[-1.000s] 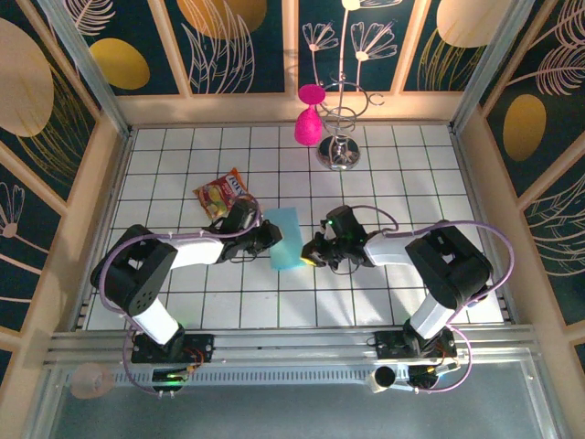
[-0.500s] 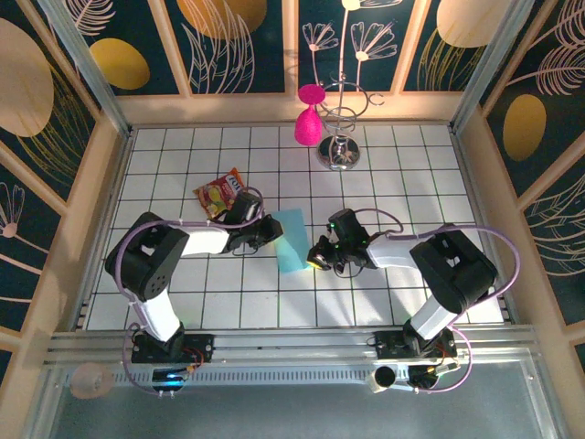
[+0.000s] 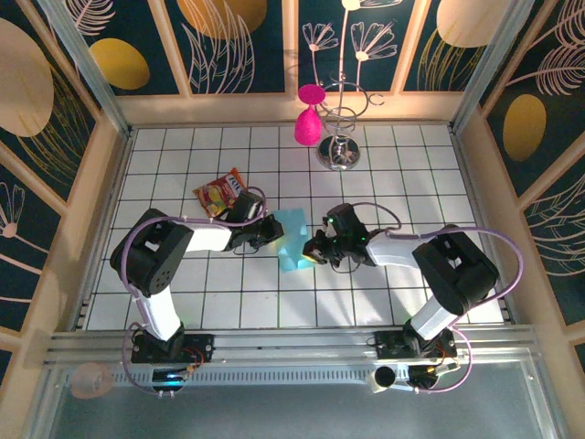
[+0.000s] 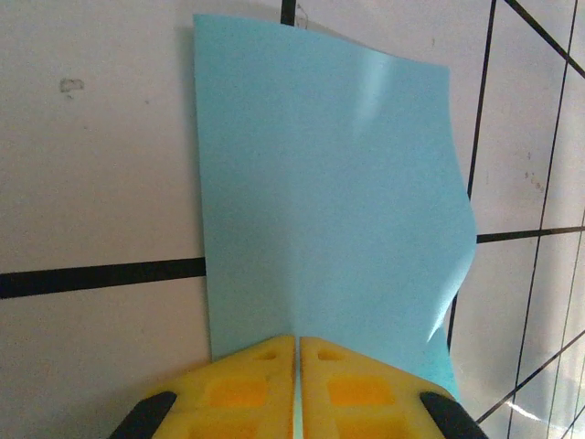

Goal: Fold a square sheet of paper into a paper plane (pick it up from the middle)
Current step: Fold the triangle a second time at the center of the table.

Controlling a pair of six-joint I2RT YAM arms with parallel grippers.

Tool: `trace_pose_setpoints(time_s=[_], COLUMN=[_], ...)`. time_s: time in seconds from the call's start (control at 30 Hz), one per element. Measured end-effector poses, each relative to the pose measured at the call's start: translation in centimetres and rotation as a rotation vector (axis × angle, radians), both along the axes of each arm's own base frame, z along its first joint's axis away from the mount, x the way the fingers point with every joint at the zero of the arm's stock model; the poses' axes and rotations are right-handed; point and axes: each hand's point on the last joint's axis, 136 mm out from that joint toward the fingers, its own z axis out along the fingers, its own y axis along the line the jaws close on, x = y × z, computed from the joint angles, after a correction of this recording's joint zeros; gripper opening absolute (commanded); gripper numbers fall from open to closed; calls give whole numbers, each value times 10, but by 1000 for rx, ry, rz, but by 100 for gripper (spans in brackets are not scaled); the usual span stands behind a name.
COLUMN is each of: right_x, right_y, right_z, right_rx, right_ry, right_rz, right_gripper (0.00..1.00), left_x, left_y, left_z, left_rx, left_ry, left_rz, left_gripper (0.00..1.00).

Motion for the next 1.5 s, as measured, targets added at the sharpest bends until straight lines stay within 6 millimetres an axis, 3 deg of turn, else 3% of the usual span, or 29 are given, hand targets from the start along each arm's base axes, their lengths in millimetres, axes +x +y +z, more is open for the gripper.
trace_pose_setpoints(time_s=[0.17,0.43,0.67,0.9,1.2,1.5], right_x=[12,22,21,21,27,29], right_y=[18,32,32,32,37,36], right_z=[16,10,-6,-8,0,-12], right_rx=[70,87,59,52,91,71], right_ry=[-49,-53,-23,-15,-38,-28], right_rz=[27,41,36,33,18,4], right_gripper=[0,0,0,0,0,0], left_x=[0,1,10,26,23,23], left_y=[0,0,-2,2,7,7], left_z=[0,1,10,20,1,1], left_rx=[3,16,32,65,97,97], left_ry=[-4,-6,-33,-80,-33,-33], left_rz=[-5,-15,-23,7,12,12], left_gripper=[10,10,12,11,8,8])
